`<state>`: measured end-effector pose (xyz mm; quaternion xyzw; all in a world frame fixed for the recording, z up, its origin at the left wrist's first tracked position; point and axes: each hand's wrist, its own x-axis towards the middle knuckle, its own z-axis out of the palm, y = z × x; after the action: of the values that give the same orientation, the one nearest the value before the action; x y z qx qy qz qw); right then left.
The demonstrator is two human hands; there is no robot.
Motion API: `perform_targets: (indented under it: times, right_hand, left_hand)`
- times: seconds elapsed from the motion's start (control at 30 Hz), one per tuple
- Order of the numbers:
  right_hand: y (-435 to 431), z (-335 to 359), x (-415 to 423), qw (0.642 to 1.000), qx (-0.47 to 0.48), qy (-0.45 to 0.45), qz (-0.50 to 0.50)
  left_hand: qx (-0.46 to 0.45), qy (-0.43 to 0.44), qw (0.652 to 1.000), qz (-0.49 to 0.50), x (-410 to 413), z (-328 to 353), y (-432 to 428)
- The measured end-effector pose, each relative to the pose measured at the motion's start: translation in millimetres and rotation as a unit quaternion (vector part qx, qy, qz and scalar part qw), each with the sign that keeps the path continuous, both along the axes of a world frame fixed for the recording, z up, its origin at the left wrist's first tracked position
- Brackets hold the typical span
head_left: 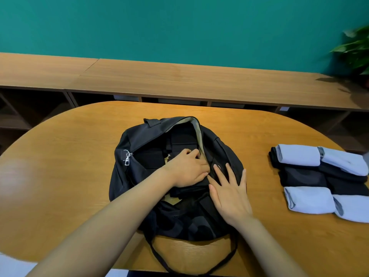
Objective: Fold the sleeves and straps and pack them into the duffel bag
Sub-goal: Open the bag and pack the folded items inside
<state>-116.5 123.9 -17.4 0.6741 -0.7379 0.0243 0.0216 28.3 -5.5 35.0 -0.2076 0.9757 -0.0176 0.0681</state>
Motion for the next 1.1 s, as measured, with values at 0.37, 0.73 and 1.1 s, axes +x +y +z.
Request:
perform_targets:
  times: [0.37, 0.73, 1.1]
  right_hand:
    - [0.9, -6.6, -3.9, 0.999, -0.023, 0.003, -0.037]
    - [2.1, -0.3, -2.1, 0.995, -0.015, 0.011, 0.097]
    - [43.8, -1.4, -45.8, 0.982, -0.169, 0.02, 0.082]
  left_hand:
    - [-0.015, -0.031, 0.999, -0.017, 40.7, 0.0, -12.2]
    - [-0.036, 0.046, 0.998, -0.023, 36.0, -14.0, 3.5]
    - [-0.075, 0.119, 0.99, -0.001, 33.3, -26.7, 3.3]
